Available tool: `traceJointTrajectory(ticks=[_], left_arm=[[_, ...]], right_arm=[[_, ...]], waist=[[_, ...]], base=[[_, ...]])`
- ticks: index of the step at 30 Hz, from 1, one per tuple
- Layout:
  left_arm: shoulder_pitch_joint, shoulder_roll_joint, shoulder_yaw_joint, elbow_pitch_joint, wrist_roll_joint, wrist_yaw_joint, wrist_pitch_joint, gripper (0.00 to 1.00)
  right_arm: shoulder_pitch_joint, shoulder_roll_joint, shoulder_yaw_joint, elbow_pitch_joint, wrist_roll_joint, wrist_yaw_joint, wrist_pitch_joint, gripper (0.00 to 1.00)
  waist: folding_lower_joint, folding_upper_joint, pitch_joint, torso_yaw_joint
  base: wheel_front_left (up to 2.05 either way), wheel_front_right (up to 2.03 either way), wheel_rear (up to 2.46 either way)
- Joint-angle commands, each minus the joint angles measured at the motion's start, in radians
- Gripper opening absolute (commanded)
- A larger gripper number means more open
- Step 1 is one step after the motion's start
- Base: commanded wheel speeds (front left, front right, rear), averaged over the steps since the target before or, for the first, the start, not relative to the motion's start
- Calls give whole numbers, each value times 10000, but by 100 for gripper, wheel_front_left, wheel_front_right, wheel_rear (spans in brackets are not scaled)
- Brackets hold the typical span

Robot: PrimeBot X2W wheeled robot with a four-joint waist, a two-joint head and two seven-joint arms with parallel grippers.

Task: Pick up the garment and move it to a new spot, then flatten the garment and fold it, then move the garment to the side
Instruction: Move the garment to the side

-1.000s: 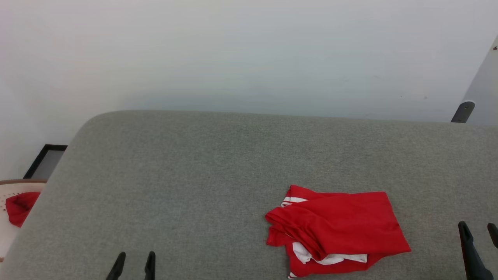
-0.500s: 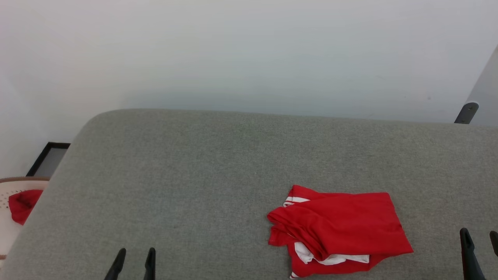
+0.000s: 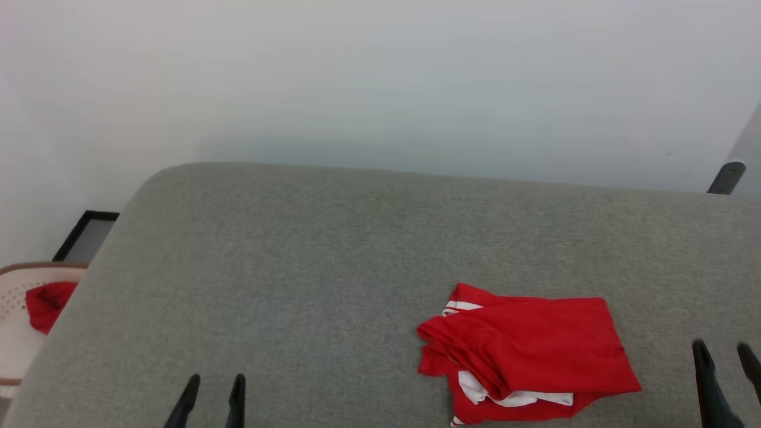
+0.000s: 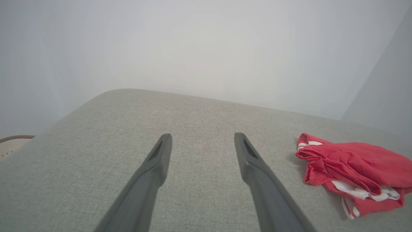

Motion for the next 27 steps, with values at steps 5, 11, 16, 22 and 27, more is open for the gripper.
traceJointTrajectory(ticks=[5,11,16,22,27], left_arm=[[-260,-161,-98,-69,40,7,5,100],[-729,-242,-464,91,70,7,5,100],[-1418,-385,-668,193,84,7,5,100],[-2094,-526,-950,321,78,7,5,100],[-2559,-628,-1107,377,80,7,5,100]], right_arm=[[-1200,-892,759,-81,45,-2,1656,100],[-3144,-2430,2192,421,443,-4,5452,100],[-4619,-3121,2528,1141,1592,-6,8631,100],[-5623,-3385,2840,1888,2284,-6,11318,100],[-5928,-3126,3066,2281,2459,-6,12056,100]], waist=[[0,0,278,232],[0,0,929,414],[0,0,1769,609],[0,0,2536,834],[0,0,3059,992]], base=[[0,0,0],[0,0,0],[0,0,0],[0,0,0],[0,0,0]])
